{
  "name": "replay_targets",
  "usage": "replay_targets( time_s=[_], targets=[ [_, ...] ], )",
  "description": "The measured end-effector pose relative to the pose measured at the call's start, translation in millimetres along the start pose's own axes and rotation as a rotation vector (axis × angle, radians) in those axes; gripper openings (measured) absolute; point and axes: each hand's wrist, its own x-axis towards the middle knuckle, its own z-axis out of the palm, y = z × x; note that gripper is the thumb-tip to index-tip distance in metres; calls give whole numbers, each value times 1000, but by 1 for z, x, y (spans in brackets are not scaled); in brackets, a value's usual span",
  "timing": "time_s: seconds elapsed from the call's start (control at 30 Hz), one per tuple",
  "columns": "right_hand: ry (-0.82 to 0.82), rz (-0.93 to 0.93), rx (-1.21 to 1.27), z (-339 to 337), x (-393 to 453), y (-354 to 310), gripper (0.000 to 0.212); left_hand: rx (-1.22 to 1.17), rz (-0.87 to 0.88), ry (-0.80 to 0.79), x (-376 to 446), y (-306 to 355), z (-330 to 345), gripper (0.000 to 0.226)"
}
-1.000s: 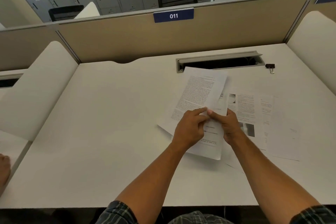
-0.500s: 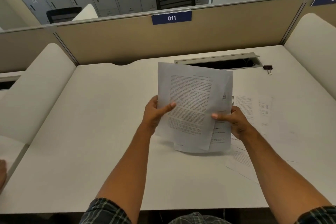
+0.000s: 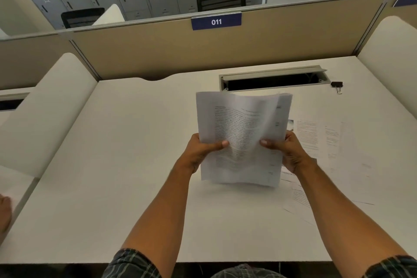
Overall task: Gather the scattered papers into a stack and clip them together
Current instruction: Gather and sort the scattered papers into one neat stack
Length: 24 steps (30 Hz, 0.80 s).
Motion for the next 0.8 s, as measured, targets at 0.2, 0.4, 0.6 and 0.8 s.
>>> replay_targets(
  time_s=[0.2,0.4,0.6,0.8],
  targets=[
    [-1,-102,-124,29,0,-10,51,-40,48,85,-2,-2,3,45],
    [-18,-172,-141,32,4,-13,48,8,173,33,-6,1,-6,54],
    [43,-104,-196,31,8,-5,47,53,90,57,-5,-4,-7,61],
    [1,-169,-137,35,2,-12,41,68,126,13,-4,10,-7,47]
  ],
)
